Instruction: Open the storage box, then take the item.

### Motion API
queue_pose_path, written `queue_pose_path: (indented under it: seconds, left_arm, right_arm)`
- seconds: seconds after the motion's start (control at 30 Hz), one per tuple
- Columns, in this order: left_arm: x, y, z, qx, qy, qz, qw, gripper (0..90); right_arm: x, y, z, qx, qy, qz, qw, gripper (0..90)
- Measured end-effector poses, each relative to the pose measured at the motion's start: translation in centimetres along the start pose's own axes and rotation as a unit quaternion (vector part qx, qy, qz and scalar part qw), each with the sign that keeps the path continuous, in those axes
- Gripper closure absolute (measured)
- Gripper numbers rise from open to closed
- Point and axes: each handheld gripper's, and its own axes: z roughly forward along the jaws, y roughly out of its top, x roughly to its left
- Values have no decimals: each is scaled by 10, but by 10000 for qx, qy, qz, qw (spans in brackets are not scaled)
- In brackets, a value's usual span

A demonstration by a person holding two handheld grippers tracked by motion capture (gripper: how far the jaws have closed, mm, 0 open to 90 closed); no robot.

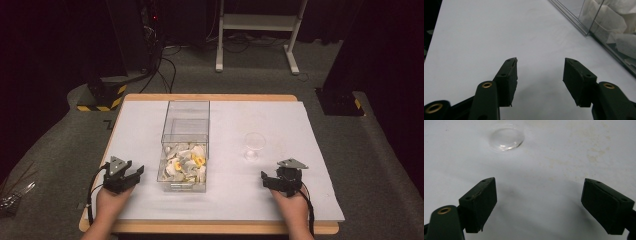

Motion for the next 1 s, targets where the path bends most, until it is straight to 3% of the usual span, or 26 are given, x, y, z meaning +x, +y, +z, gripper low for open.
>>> queue_pose_path:
  seconds: [0.27,0.57,0.8,1.0]
  left_arm:
    - [-4,1,3,110,-3,119,9999,407]
    - [-4,1,3,145,-55,187,9997,402]
    - [-4,1,3,152,-37,220,9996,401]
    - [-5,1,3,170,-35,277,9995,398]
  right_arm:
    - [10,13,-1,-50,11,-220,9997,146]
    - [26,32,-9,-268,85,-262,9993,138]
    - [45,42,-15,-340,412,-296,9981,145]
    - [63,47,-19,-454,595,-515,9959,145]
